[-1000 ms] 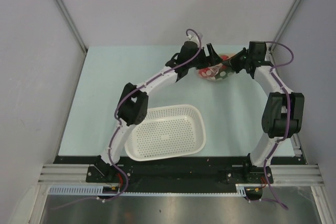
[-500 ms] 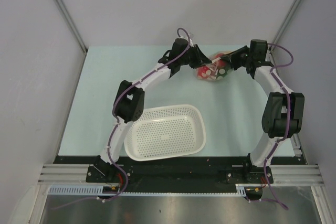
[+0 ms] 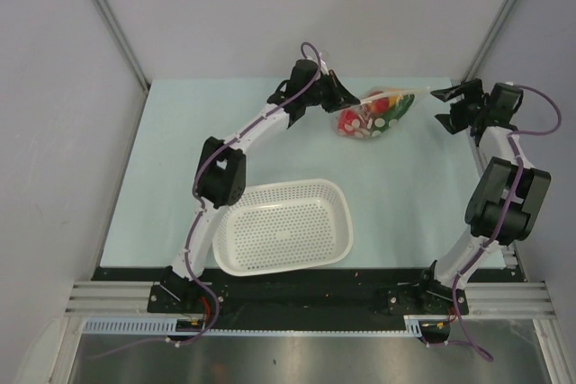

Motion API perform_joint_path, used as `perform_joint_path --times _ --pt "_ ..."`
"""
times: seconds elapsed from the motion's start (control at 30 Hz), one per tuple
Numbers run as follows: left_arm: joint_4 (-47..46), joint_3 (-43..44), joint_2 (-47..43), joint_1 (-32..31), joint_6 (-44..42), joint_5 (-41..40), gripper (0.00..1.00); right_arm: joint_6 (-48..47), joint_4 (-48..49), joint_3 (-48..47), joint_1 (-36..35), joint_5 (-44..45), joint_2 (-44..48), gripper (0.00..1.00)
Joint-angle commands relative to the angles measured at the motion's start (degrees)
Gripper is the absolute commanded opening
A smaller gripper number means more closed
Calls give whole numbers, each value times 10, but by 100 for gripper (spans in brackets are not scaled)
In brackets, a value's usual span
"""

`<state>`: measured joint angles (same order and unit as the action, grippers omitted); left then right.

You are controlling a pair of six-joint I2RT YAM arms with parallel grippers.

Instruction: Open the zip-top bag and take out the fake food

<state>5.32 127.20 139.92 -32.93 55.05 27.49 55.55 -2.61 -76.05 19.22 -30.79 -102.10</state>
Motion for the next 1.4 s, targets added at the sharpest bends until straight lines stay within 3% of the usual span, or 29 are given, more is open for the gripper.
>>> perform_joint_path --times 0.0,0.07,0.1,0.2,0.4,0.67,0.87,1.03,1.07,1.1,1.13,1.17,1.2,1.27,1.37 --pt "0 25 -2 16 -12 27 0 -124 110 18 14 -68 -23 83" --pt "-13 20 -3 16 -1 32 0 -113 201 56 14 -95 -39 83" --pt "-17 22 -1 16 4 37 0 -89 310 76 15 -120 -56 83" --pt "-29 28 6 16 20 42 0 -51 509 115 20 -167 -90 82" --pt "-24 29 3 17 16 49 0 31 798 125 34 -186 -186 79" --pt "-9 32 3 18 9 54 0 32 815 64 25 -211 -246 73" --pt "15 46 5 19 -4 57 0 78 883 35 15 -242 -276 57" --pt "67 67 -5 18 -54 51 1 84 880 33 12 -247 -274 29" --pt "86 80 -4 18 -72 45 12 87 880 29 10 -252 -271 24" --pt "106 99 -8 19 -94 40 23 92 878 28 9 -255 -268 11" --pt "136 103 -13 19 -140 22 34 97 876 26 7 -259 -260 7" --pt "145 101 -20 19 -164 16 63 98 873 23 6 -269 -253 3" --pt "151 97 -33 18 -188 13 75 94 860 23 1 -272 -245 0" --pt "172 97 -43 18 -258 -4 88 76 827 21 -4 -284 -218 0" --pt "177 102 -59 14 -333 -20 91 41 768 14 -20 -310 -183 0"
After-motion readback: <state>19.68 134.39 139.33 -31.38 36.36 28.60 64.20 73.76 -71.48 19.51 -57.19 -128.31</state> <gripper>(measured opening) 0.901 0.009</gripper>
